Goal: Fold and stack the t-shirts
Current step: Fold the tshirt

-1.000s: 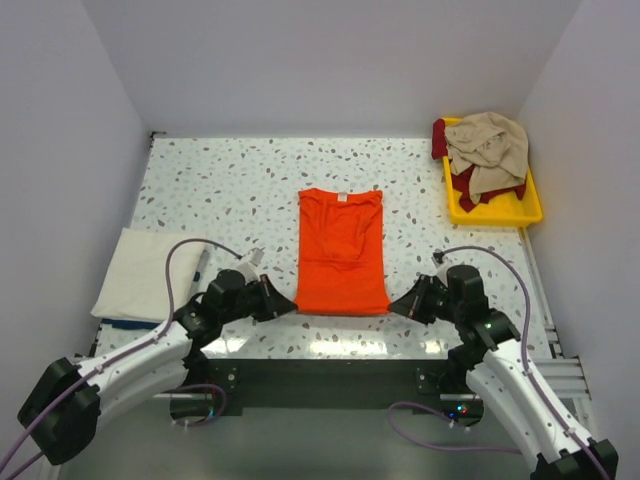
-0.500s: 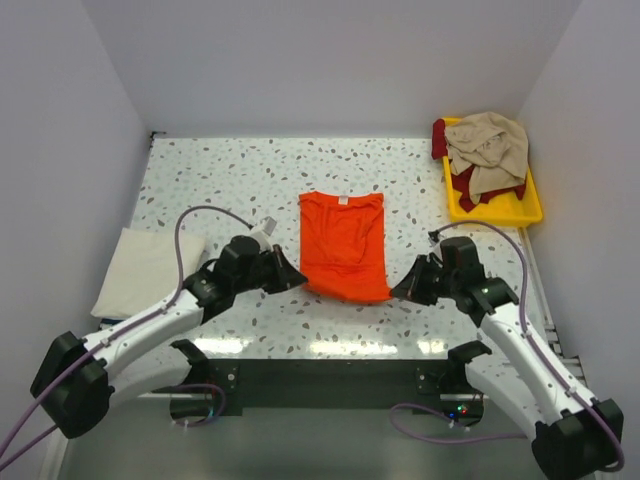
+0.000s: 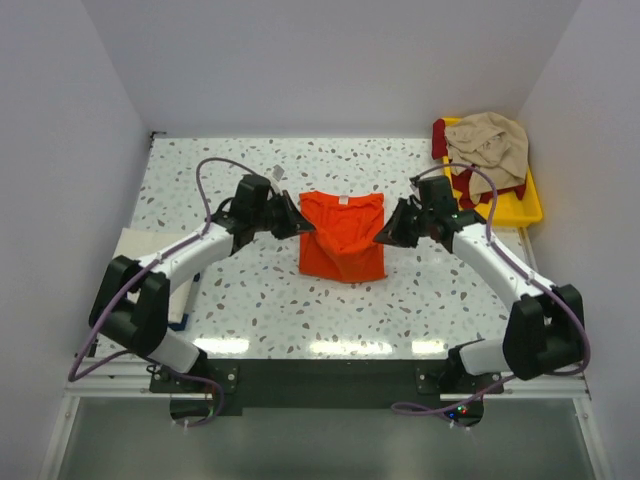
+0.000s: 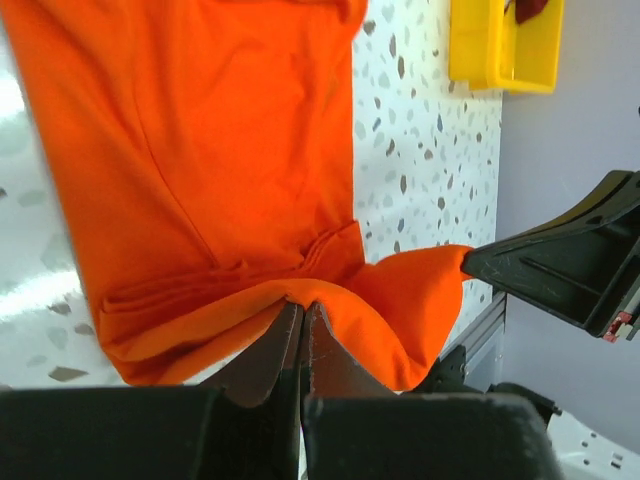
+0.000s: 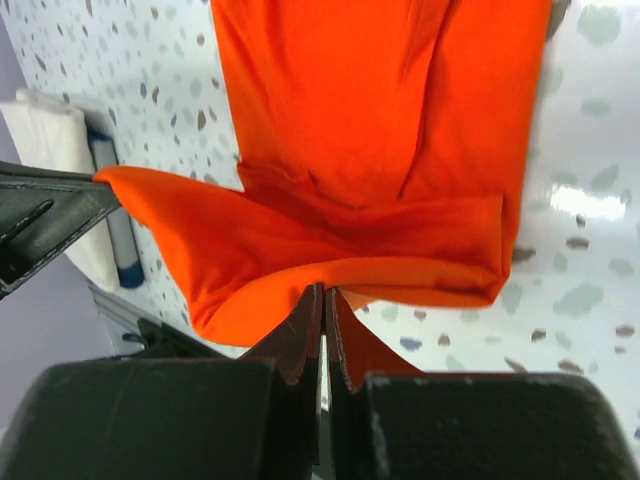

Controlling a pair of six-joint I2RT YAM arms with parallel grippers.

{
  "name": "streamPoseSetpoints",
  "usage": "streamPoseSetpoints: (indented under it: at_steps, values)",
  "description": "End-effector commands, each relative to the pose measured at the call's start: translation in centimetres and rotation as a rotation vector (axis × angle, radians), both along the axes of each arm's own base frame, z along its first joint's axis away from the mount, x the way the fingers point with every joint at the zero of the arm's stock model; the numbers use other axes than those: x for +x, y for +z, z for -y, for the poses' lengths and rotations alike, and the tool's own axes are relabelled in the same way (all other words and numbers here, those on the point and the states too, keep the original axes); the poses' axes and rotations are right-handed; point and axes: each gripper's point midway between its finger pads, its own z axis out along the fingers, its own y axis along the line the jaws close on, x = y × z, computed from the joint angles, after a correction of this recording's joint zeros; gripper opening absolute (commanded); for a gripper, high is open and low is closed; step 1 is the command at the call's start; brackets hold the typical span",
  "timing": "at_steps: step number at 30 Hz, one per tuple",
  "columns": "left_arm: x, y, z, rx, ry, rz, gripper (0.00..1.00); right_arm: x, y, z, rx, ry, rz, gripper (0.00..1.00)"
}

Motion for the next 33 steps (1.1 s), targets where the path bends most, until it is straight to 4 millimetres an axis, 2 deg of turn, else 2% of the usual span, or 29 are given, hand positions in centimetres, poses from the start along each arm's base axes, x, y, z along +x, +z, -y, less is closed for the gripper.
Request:
streamPoseSetpoints:
  at_steps: [1, 2, 3, 4, 5, 6, 7, 8, 9, 10, 11, 13, 14, 15, 16, 17, 19, 20, 21, 22, 23, 24, 25, 26, 27, 28, 29, 30, 33]
  values:
    - [3.9, 3.2, -0.1, -0.067, -0.004, 0.081, 0.00, 4.3, 1.4, -0.4, 0.034, -0.015, 0.071, 0.00]
    - [4.8, 2.2, -0.1, -0.061, 0.000, 0.060, 0.00, 5.4, 2.0, -0.3, 0.045, -0.022, 0.079, 0.00]
    - [5.4, 2.3, 0.0, -0.068, -0.003, 0.060, 0.00, 6.1, 2.0, -0.4, 0.052, -0.021, 0.081, 0.00]
    - [6.6, 3.3, 0.0, -0.086, -0.003, 0.079, 0.00, 6.9, 0.9, -0.3, 0.047, -0.026, 0.051, 0.00]
    - [7.5, 2.1, -0.1, -0.076, 0.003, 0.053, 0.00, 8.1, 1.5, 0.0, 0.048, -0.041, 0.071, 0.00]
    - [8.7, 3.0, -0.1, -0.093, 0.003, 0.068, 0.00, 8.8, 1.5, 0.1, 0.056, -0.042, 0.071, 0.00]
    - [9.3, 2.9, 0.0, -0.099, 0.003, 0.065, 0.00, 9.8, 0.3, 0.4, 0.053, -0.050, 0.042, 0.00]
    - [10.1, 1.8, 0.0, -0.096, 0.010, 0.042, 0.00, 11.0, 1.0, 0.4, 0.060, -0.051, 0.063, 0.00]
    - [10.8, 1.7, 0.0, -0.095, 0.015, 0.044, 0.00, 11.8, 0.6, 0.5, 0.062, -0.054, 0.056, 0.00]
    - [12.0, 2.4, -0.1, -0.104, 0.022, 0.061, 0.00, 12.7, -0.6, 0.7, 0.064, -0.057, 0.030, 0.00]
    - [12.6, 1.1, 0.0, -0.102, 0.025, 0.032, 0.00, 13.8, -0.2, 0.6, 0.075, -0.057, 0.046, 0.00]
    - [14.9, 2.2, -0.1, -0.132, 0.030, 0.079, 0.00, 15.3, -0.6, 0.5, 0.086, -0.053, 0.050, 0.00]
    - [15.8, 0.8, -0.1, -0.133, 0.031, 0.058, 0.00, 16.7, -1.2, 0.4, 0.089, -0.047, 0.045, 0.00]
    - [17.1, 2.1, 0.1, -0.154, 0.027, 0.091, 0.00, 17.5, -1.3, 0.3, 0.091, -0.049, 0.051, 0.00]
    - [18.0, 2.0, -0.1, -0.161, 0.028, 0.094, 0.00, 18.3, -1.8, 0.5, 0.094, -0.052, 0.047, 0.00]
    - [19.0, 0.4, -0.2, -0.158, 0.034, 0.068, 0.00, 19.8, -2.2, 0.4, 0.107, -0.053, 0.045, 0.00]
    - [21.2, 1.5, -0.2, -0.194, 0.038, 0.111, 0.00, 21.6, -2.7, 0.0, 0.126, -0.047, 0.059, 0.00]
    - [21.9, -0.3, -0.2, -0.205, 0.049, 0.076, 0.00, 23.2, -1.3, -0.3, 0.136, -0.042, 0.099, 0.00]
    - [23.1, 0.4, -0.5, -0.223, 0.054, 0.097, 0.00, 24.0, -3.8, -0.2, 0.130, -0.044, 0.058, 0.00]
    - [23.9, 0.4, -0.4, -0.245, 0.058, 0.110, 0.00, 24.8, -4.0, -0.3, 0.128, -0.048, 0.060, 0.00]
    - [24.6, -1.3, -0.4, -0.248, 0.063, 0.088, 0.00, 26.4, -3.2, -0.3, 0.132, -0.055, 0.088, 0.00]
    - [25.7, -0.6, -0.4, -0.263, 0.065, 0.112, 0.00, 26.9, -5.5, -0.3, 0.133, -0.061, 0.048, 0.00]
    - [26.5, -0.7, -0.6, -0.277, 0.063, 0.123, 0.00, 27.5, -6.2, -0.2, 0.139, -0.069, 0.043, 0.00]
    - [27.1, -3.2, -0.5, -0.278, 0.069, 0.086, 0.00, 28.7, -5.6, -0.3, 0.152, -0.081, 0.062, 0.00]
    - [28.4, -2.3, -0.4, -0.296, 0.064, 0.121, 0.00, 29.1, -7.6, -0.3, 0.152, -0.089, 0.036, 0.00]
    - [28.7, -2.7, -0.2, -0.312, 0.050, 0.116, 0.00, 29.5, -7.9, -0.1, 0.153, -0.098, 0.035, 0.00]
    - [29.1, -5.1, 0.1, -0.327, 0.057, 0.074, 0.00, 30.1, -8.0, 0.0, 0.156, -0.110, 0.039, 0.00]
    - [29.7, -4.4, 0.4, -0.345, 0.044, 0.098, 0.00, 30.4, -8.5, 0.3, 0.156, -0.120, 0.040, 0.00]
    - [30.1, -6.5, 0.7, -0.364, 0.053, 0.067, 0.04, 30.9, -10.3, 1.0, 0.156, -0.143, 0.022, 0.00]
